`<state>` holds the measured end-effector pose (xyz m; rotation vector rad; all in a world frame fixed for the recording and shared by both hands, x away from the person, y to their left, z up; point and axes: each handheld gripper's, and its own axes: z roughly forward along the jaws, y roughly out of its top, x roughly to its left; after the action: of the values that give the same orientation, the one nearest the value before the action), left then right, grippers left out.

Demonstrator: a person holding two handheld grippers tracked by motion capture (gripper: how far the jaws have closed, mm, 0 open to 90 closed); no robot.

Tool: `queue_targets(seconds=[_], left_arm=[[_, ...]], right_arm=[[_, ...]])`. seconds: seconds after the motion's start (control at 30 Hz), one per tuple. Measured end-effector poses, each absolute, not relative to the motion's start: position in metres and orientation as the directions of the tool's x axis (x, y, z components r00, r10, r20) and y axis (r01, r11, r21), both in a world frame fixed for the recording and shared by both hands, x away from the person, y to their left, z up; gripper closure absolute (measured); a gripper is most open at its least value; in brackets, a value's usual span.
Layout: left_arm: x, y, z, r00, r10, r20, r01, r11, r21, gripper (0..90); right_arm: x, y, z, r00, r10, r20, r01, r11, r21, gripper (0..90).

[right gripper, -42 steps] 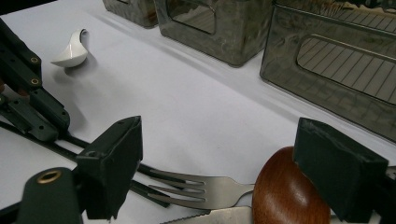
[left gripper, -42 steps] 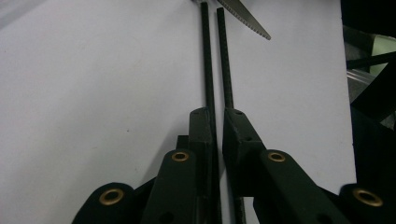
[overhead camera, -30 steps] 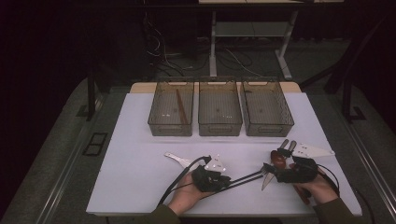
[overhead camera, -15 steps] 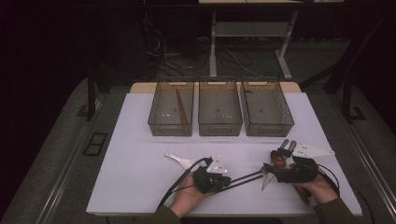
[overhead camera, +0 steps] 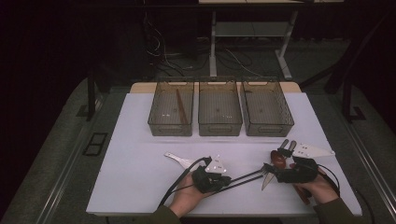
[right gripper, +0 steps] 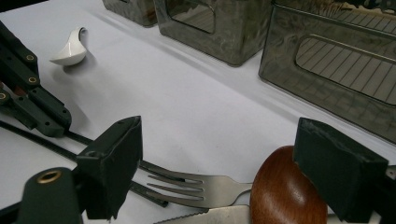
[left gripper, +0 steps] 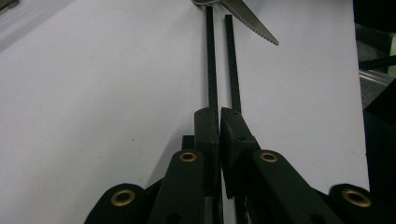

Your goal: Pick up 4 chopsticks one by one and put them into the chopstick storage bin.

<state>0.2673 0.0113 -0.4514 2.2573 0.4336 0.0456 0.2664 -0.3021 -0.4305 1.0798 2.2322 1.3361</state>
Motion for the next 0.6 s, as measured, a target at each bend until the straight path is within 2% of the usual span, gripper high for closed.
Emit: queue_targets(seconds=[0.6], left_arm=[[0.276, 0.031, -0.436, 0.931, 0.332, -0.149, 0.323, -0.565, 0.759, 85.2]], right_arm=[[0.266, -0.3, -0.432, -0.672, 0.732, 0.114, 0.445, 0.275, 0.852, 15.8]])
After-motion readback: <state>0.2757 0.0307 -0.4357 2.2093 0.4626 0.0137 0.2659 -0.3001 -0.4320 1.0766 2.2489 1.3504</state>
